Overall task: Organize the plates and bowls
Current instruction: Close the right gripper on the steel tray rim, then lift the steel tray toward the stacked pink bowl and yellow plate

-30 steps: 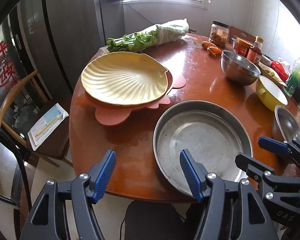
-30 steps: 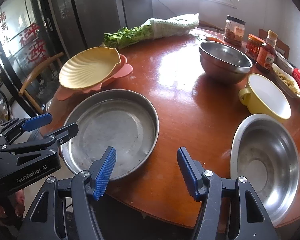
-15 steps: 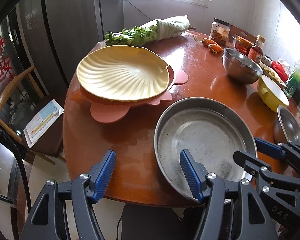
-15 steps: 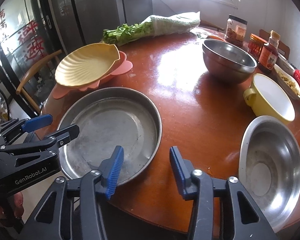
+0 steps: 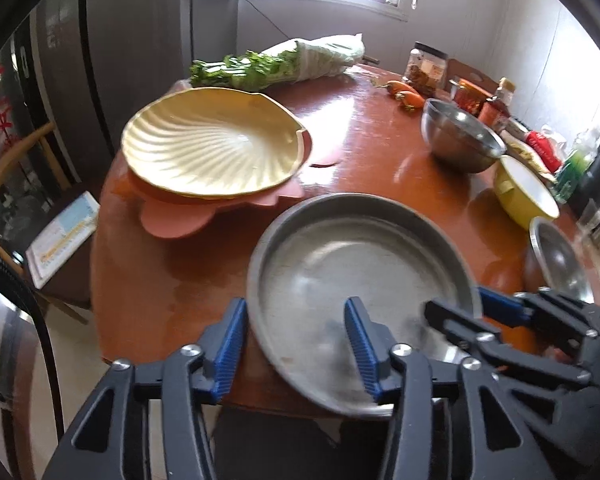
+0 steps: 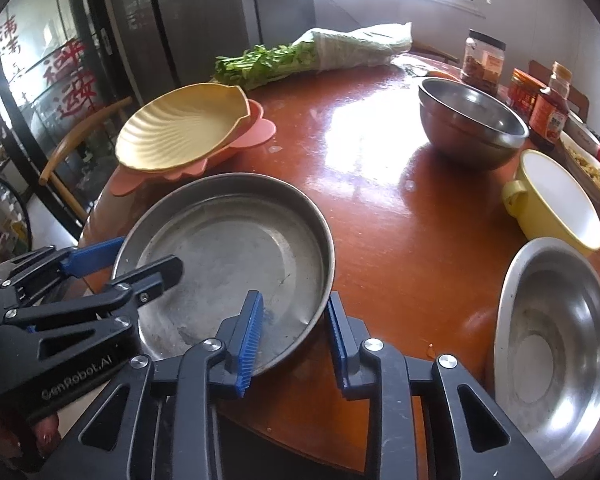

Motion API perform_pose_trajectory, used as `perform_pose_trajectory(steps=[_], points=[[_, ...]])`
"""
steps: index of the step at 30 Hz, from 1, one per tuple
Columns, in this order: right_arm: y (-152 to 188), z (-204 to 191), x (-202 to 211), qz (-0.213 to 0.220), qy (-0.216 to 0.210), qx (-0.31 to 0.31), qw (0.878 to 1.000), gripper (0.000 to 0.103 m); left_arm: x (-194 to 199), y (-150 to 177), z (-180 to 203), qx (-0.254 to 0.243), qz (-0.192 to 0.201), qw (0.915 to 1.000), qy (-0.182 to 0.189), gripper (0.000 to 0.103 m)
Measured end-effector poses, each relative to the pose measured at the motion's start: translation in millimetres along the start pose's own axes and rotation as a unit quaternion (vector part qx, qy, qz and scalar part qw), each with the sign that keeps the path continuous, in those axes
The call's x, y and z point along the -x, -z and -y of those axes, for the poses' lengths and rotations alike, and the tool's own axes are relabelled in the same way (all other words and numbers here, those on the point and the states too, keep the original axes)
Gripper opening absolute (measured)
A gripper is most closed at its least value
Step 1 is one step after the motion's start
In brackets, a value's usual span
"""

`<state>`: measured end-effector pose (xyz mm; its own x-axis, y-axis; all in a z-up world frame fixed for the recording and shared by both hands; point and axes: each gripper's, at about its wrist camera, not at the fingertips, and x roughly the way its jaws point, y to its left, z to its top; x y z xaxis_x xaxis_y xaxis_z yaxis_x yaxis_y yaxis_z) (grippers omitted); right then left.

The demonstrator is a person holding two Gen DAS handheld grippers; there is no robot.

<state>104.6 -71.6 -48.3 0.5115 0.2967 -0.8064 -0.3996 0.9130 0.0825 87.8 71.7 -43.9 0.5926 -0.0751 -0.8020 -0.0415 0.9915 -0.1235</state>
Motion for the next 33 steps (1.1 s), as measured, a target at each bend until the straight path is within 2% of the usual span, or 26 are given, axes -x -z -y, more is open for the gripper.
perform_pose_trajectory(steps=[3, 8, 20, 33], points=[[-2, 1, -1, -0.001, 0.003, 0.004, 1.0, 0.031, -2, -1, 5, -0.004, 0.002, 1.0, -0.009, 0.045], [-4, 7, 4, 0.006, -0.001, -0.003, 1.0, 0.031, 1, -1, 8, 0.0, -0.001, 1.0, -0.003, 0.045], [-5, 26, 23, 0.023, -0.01, -0.023, 0.999, 0.031, 22, -6, 26, -0.011, 0.021, 0.9997, 0.007, 0.045], [-15, 41, 43, 0.048, -0.013, -0.032, 0.998, 0.031, 23, -23, 41, -0.014, 0.023, 0.9996, 0.007, 0.045]])
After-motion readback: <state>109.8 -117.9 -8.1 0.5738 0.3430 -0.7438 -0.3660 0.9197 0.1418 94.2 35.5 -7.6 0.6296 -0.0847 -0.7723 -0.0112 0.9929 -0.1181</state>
